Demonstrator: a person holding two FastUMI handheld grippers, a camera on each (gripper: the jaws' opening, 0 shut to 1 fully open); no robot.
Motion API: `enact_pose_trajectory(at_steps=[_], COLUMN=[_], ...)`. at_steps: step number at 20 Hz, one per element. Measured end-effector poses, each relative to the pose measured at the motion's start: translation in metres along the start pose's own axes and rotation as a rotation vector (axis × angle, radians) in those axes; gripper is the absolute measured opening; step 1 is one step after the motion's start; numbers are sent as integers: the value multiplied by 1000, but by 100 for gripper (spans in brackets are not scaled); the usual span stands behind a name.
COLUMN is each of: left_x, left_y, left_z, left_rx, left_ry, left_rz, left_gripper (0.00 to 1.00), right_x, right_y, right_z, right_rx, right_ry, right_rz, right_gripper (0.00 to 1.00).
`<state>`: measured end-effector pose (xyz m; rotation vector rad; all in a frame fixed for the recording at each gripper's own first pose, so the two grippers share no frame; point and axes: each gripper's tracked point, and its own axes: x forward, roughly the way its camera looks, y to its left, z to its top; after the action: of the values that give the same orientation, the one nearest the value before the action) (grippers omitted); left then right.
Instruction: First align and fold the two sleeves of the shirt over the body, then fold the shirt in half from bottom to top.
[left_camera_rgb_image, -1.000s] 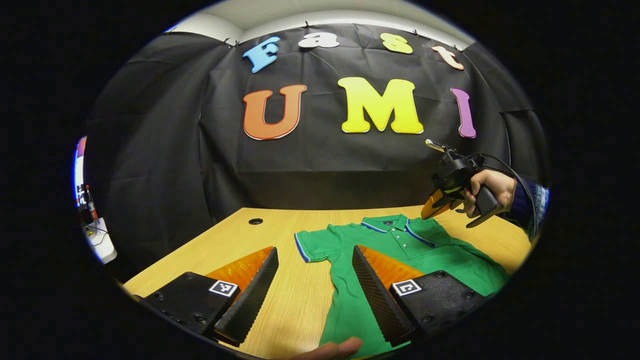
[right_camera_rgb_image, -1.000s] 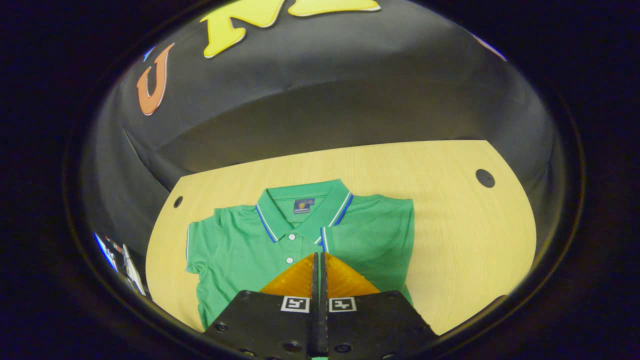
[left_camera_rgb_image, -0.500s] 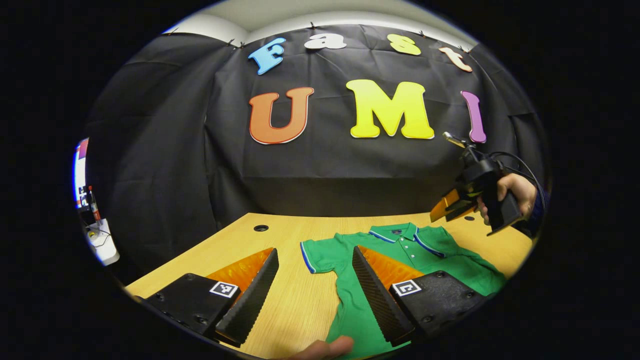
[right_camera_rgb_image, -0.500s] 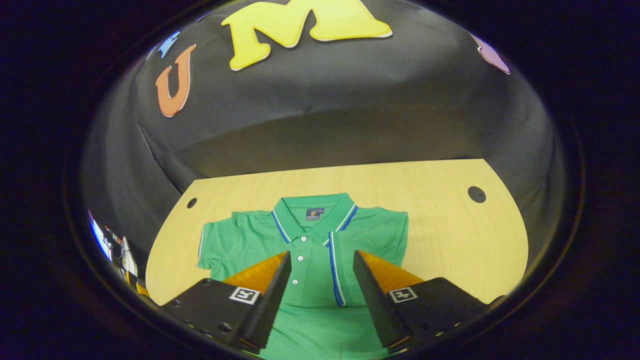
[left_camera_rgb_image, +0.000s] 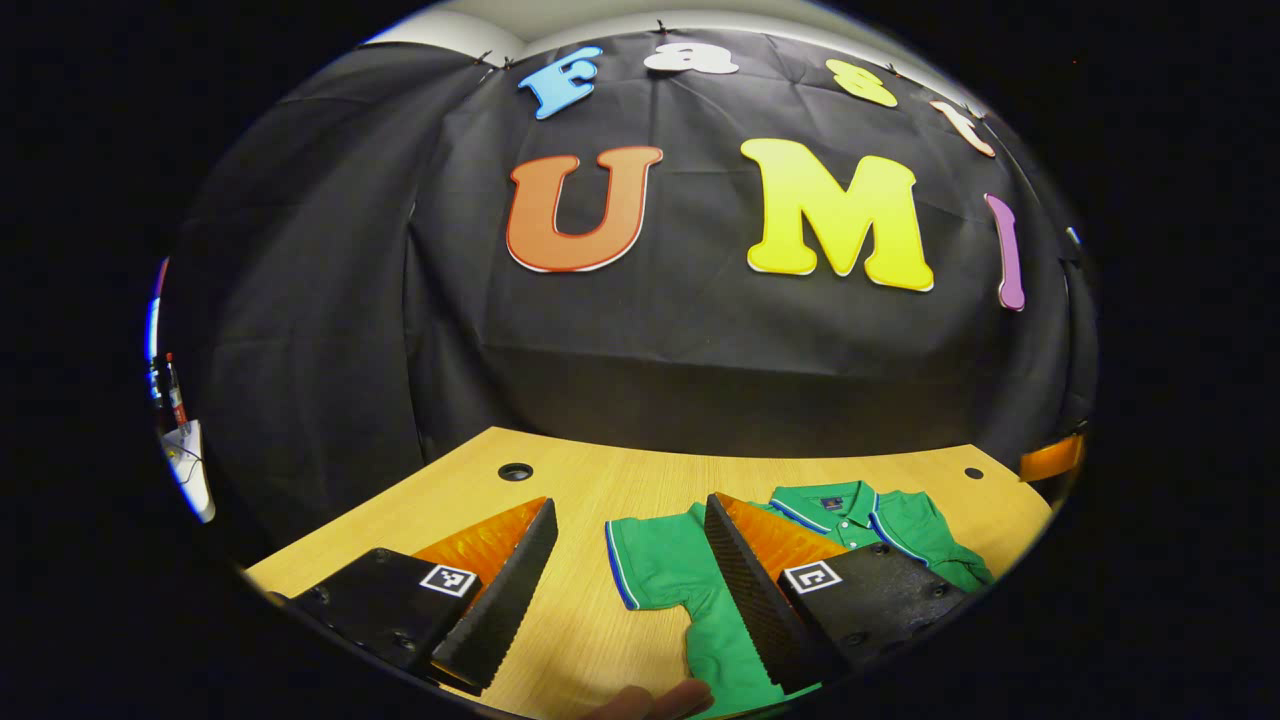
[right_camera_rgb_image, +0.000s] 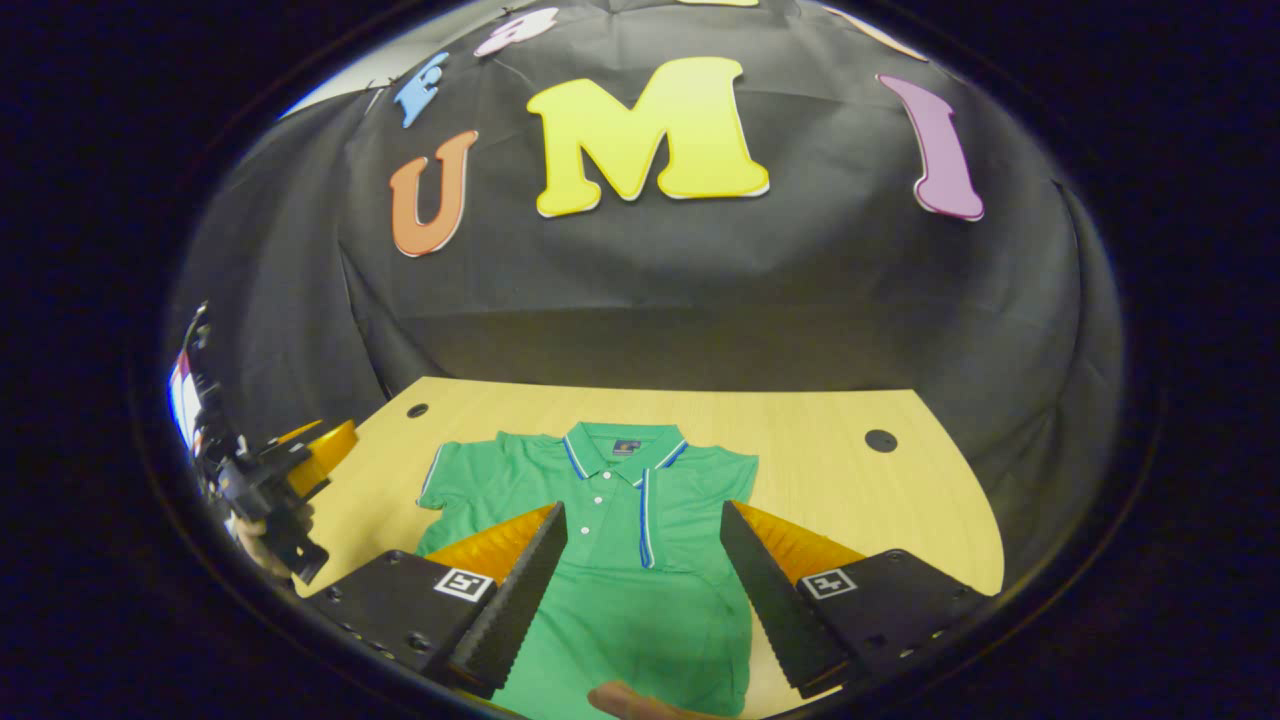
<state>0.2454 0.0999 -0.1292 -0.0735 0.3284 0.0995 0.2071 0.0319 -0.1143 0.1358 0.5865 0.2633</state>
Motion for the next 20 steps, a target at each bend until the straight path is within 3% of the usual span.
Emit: enact_pose_trajectory(at_steps=[2, 3, 10, 12, 14, 15, 16, 17, 18, 19, 20], left_x=[29, 41, 90, 93, 92, 92, 92, 93, 93, 94, 98], left_y=[7, 7, 9, 6, 5, 5, 7, 5, 6, 9, 10], left_z=[-12, -22, -89, -98, -112, -119, -124, -129, -132, -130, -133], left_rx=[8, -11, -65, -60, -73, -83, -90, -100, -112, -110, -112], left_ry=[69, 117, 463, 518, 592, 625, 656, 681, 704, 708, 714], left_rz=[9, 11, 45, 43, 54, 63, 72, 72, 77, 90, 88], left_gripper=[95, 95, 94, 90, 84, 86, 78, 80, 71, 72, 63], right_x=[-21, -32, -92, -103, -110, -113, -115, -115, -117, -119, -120], right_y=[-9, -6, -15, -23, -34, -39, -44, -46, -47, -48, -49], right_z=[1, -2, -1, -4, -4, -5, -5, -9, -9, -11, -11], right_rx=[-25, -28, -9, 8, 24, 30, 31, 27, 27, 28, 33], right_ry=[-62, -82, -190, -199, -208, -213, -219, -228, -238, -244, -247], right_rz=[-28, -24, 16, 25, 34, 34, 33, 33, 33, 38, 43], right_gripper=[92, 96, 96, 92, 96, 96, 95, 95, 95, 95, 92])
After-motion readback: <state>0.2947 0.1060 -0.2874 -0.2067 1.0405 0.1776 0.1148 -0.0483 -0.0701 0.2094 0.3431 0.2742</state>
